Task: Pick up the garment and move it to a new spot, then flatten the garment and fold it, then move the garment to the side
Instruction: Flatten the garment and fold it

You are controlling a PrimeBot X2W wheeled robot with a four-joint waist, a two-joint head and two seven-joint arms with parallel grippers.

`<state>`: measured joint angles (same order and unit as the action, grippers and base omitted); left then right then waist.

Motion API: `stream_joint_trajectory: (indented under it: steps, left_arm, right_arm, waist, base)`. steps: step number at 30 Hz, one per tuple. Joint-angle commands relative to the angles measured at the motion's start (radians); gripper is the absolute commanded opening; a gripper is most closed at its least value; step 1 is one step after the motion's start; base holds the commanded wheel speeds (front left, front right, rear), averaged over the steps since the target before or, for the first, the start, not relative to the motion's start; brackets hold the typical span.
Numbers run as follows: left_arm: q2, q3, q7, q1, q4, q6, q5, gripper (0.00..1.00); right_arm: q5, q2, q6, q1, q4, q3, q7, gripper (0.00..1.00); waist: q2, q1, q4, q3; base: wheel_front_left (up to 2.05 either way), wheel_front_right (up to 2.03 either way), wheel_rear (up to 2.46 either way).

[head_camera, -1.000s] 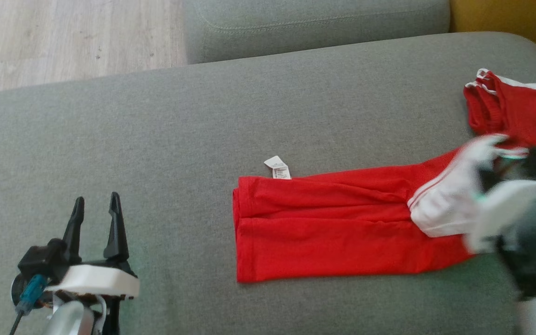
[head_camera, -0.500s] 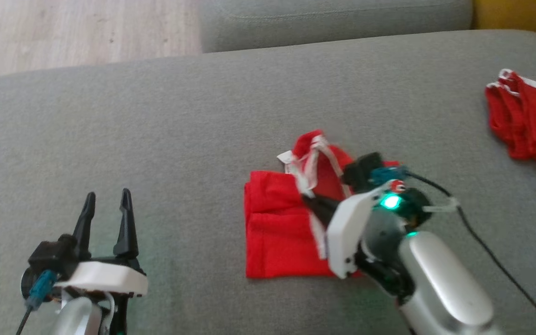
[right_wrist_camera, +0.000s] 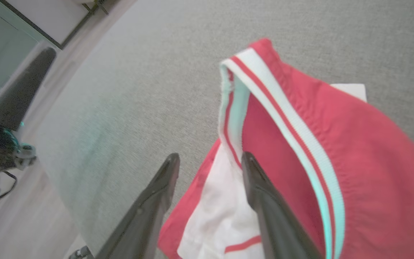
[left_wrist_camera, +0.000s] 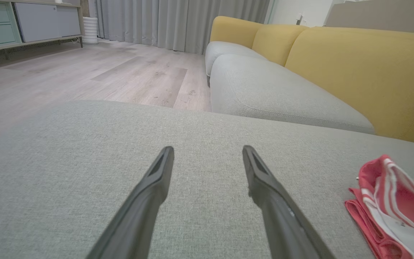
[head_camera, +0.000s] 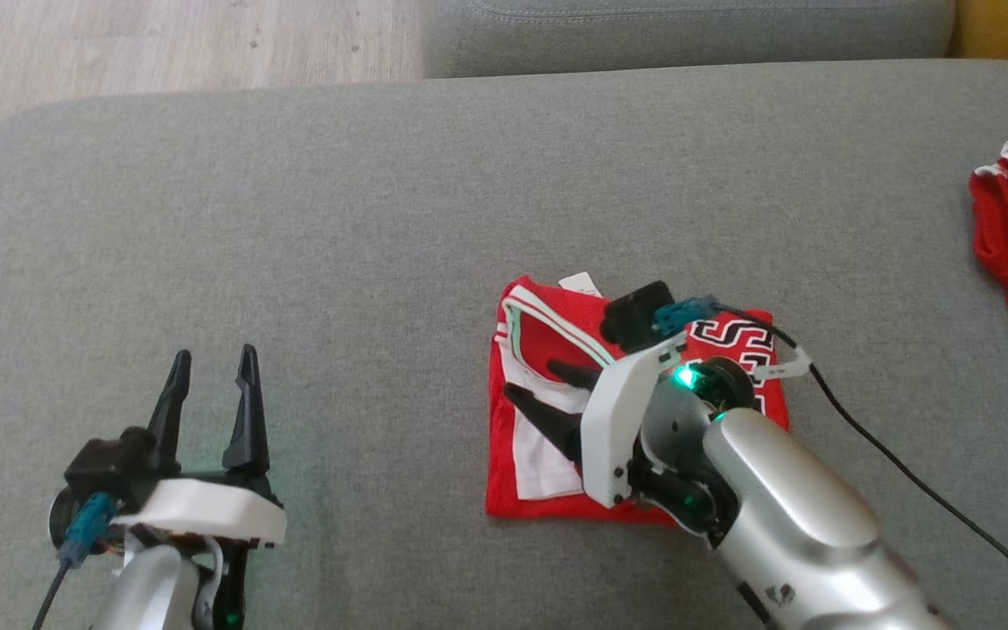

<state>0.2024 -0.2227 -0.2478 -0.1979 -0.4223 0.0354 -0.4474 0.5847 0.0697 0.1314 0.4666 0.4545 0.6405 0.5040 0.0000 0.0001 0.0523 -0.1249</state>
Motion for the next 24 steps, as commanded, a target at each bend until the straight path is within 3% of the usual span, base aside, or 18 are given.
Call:
stream_joint_trajectory:
  steps: [1,5,8,10,14,17,24]
  left_arm:
    - [0.013,0.033,-0.007,-0.046,0.019,0.003,0.007,1.00]
    - [0.014,0.038,-0.009,-0.041,0.008,0.003,0.005,1.00]
    - [0.014,0.043,-0.011,-0.028,0.004,0.001,0.003,1.00]
    - [0.016,0.049,-0.011,-0.015,0.005,-0.001,0.001,1.00]
    - [0.020,0.061,-0.012,0.013,0.012,-0.004,-0.002,1.00]
    - [0.025,0.077,-0.013,0.043,0.025,-0.008,-0.004,1.00]
    - [0.023,0.101,-0.014,0.092,0.066,-0.016,0.005,1.00]
  right_arm:
    - [0.032,-0.019,-0.001,0.047,-0.030,0.017,-0.030,1.00]
    - [0.180,-0.019,-0.001,0.063,-0.075,0.006,-0.121,1.00]
    - [0.203,-0.019,-0.001,0.072,-0.117,-0.049,-0.200,1.00]
    - [0.156,-0.015,-0.001,0.062,-0.141,-0.114,-0.242,1.00]
    - [0.002,0.062,-0.001,-0.015,-0.219,-0.262,-0.303,1.00]
    - [-0.118,0.099,-0.001,-0.156,-0.308,-0.426,-0.351,1.00]
    - [-0.263,0.109,-0.001,-0.367,-0.391,-0.567,-0.426,1.00]
  waist:
    - [0.0000,-0.0001,0.000,0.002]
    - [0.0000,-0.0001,-0.004,0.017]
    - [0.0000,-0.0001,-0.013,0.038]
    - [0.0000,-0.0001,-0.021,0.053]
    - [0.0000,-0.0001,-0.037,0.078]
    - [0.0000,-0.0001,-0.057,0.101]
    - [0.0000,-0.0001,-0.094,0.127]
  base:
    - [0.00,0.00,0.00]
    - [0.00,0.00,0.00]
    - [0.00,0.00,0.00]
    - [0.00,0.00,0.00]
    - [0.00,0.00,0.00]
    - [0.00,0.00,0.00]
    - [0.00,0.00,0.00]
